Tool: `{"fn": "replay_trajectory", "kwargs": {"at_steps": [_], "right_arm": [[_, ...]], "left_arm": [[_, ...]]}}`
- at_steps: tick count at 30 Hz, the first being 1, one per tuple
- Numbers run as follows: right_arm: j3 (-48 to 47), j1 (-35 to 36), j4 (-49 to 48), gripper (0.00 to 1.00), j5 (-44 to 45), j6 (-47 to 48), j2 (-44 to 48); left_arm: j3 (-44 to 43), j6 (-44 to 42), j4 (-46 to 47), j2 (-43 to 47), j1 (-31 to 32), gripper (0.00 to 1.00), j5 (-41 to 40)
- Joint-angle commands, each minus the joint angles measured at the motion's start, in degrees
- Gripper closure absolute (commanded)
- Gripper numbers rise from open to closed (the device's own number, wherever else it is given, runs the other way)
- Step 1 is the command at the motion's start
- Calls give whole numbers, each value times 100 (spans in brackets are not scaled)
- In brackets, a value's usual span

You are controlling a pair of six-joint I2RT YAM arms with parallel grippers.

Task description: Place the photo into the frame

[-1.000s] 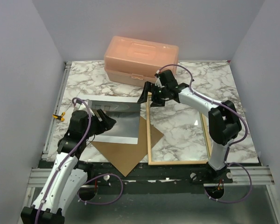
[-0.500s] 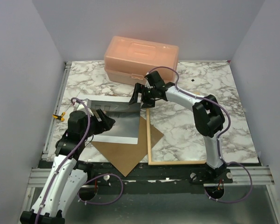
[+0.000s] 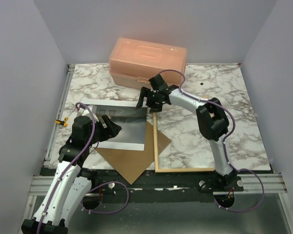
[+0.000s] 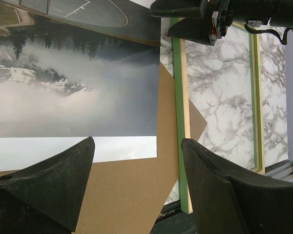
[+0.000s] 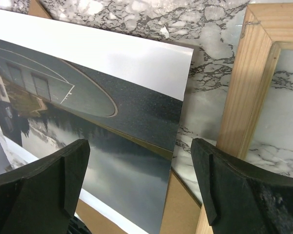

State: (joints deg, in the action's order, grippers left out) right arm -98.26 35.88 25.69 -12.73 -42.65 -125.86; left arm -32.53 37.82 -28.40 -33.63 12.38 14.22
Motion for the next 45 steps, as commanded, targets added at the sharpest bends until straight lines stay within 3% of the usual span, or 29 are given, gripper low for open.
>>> {"fn": "replay_trajectory", "kwargs": {"at_steps": [1, 16, 24, 33, 45], "right_arm": [[-137, 77, 199, 8, 335, -16, -253], [12, 84, -514, 8, -295, -432, -439], [878, 82, -1841, 11, -768, -809, 47], [1559, 79, -3275, 31, -1226, -1310, 236], [1674, 86, -3641, 90, -1401, -1402, 156]], "left_arm": [[-87, 40, 38, -43, -34, 25, 67], [-225, -10, -117, -6, -34, 25, 29], [-284, -72, -156, -7, -34, 25, 91], [-244, -113, -119, -81, -32, 26, 143], [-217, -159, -129, -118, -33, 26, 152]]}}
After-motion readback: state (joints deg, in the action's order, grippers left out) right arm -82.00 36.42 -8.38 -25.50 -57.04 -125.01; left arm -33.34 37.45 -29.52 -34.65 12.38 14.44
